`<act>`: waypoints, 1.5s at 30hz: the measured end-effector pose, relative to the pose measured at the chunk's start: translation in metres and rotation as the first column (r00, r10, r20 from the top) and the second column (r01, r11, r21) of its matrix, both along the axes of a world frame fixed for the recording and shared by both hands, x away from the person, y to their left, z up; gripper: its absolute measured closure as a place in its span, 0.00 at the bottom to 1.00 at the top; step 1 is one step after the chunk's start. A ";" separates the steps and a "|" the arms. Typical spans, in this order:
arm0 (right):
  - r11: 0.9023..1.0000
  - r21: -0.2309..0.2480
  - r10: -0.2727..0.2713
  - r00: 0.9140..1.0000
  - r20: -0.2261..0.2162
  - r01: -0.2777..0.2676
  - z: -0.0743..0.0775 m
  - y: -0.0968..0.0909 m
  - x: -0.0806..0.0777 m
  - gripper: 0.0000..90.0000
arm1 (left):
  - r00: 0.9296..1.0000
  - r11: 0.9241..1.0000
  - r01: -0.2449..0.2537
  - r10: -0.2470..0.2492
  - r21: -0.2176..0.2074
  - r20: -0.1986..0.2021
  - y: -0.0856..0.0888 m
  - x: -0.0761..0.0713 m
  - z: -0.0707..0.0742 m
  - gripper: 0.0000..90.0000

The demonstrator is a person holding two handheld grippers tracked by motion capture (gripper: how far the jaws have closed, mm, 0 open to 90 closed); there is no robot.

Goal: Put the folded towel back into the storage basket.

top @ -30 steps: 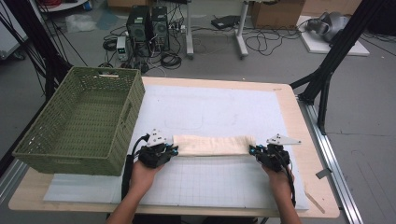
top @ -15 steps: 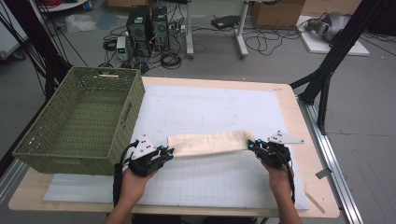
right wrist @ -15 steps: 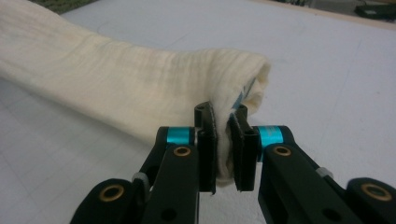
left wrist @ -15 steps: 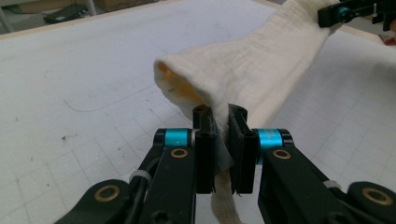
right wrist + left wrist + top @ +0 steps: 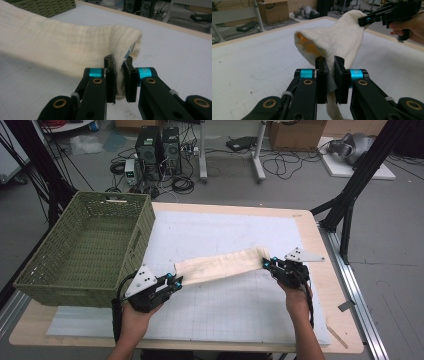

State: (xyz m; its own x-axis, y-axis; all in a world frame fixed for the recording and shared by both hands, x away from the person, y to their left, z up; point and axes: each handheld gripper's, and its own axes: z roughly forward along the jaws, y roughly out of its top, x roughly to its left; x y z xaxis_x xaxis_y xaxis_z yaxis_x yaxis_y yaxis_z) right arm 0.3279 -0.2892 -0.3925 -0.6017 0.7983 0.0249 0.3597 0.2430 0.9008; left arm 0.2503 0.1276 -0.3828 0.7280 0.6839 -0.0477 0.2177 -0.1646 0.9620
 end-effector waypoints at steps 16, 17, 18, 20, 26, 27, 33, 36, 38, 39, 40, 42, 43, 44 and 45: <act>0.998 -0.062 0.036 0.998 0.051 -0.033 0.040 0.031 0.043 0.92 | 0.997 0.999 -0.034 0.035 -0.020 0.066 0.010 -0.008 0.021 0.91; 0.997 -0.063 0.041 0.998 0.055 -0.038 0.042 0.034 0.046 0.92 | 0.997 0.999 -0.039 0.041 -0.024 0.069 0.011 -0.008 0.023 0.91; 0.997 -0.066 0.045 0.998 0.052 -0.042 0.044 0.037 0.048 0.92 | 0.996 0.999 -0.043 0.045 -0.028 0.074 0.013 -0.009 0.024 0.91; 0.997 -0.067 0.053 0.997 0.057 -0.049 0.048 0.044 0.054 0.92 | 0.995 0.998 -0.051 0.054 -0.036 0.081 0.016 -0.010 0.027 0.92; 0.995 -0.070 0.071 0.995 0.073 -0.066 0.060 0.070 0.077 0.92 | 0.993 0.996 -0.068 0.072 -0.050 0.092 0.025 -0.011 0.033 0.91; 0.995 -0.070 0.071 0.995 0.073 -0.066 0.060 0.070 0.077 0.92 | 0.992 0.996 -0.074 0.079 -0.055 0.095 0.026 -0.012 0.033 0.91; 0.993 -0.080 0.091 0.992 0.088 -0.084 0.070 0.090 0.091 0.92 | 0.990 0.994 -0.094 0.100 -0.062 0.101 0.035 -0.014 0.036 0.92; 0.991 -0.094 0.107 0.989 0.106 -0.097 0.077 0.101 0.097 0.92 | 0.988 0.992 -0.108 0.115 -0.066 0.104 0.039 -0.015 0.038 0.92; 0.990 -0.098 0.115 0.988 0.104 -0.105 0.083 0.108 0.101 0.92 | 0.986 0.990 -0.118 0.125 -0.071 0.106 0.042 -0.016 0.039 0.92; 0.988 -0.103 0.125 0.985 0.115 -0.114 0.085 0.111 0.104 0.92 | 0.986 0.990 -0.121 0.128 -0.068 0.108 0.044 -0.016 0.039 0.92; 0.987 -0.105 0.132 0.985 0.113 -0.120 0.088 0.115 0.106 0.92 | 0.985 0.990 -0.126 0.133 -0.068 0.108 0.045 -0.016 0.039 0.91; 0.984 -0.116 0.150 0.982 0.117 -0.137 0.095 0.127 0.114 0.92 | 0.984 0.988 -0.134 0.142 -0.072 0.111 0.048 -0.017 0.040 0.91; 0.984 -0.116 0.150 0.982 0.117 -0.137 0.095 0.127 0.114 0.92 | 0.982 0.988 -0.140 0.148 -0.071 0.114 0.049 -0.018 0.041 0.91; 0.983 -0.120 0.155 0.980 0.124 -0.141 0.097 0.132 0.116 0.92 | 0.981 0.987 -0.145 0.153 -0.072 0.117 0.051 -0.018 0.042 0.92; 0.982 -0.119 0.162 0.979 0.126 -0.147 0.098 0.136 0.119 0.92 | 0.980 0.986 -0.150 0.158 -0.072 0.118 0.053 -0.019 0.042 0.91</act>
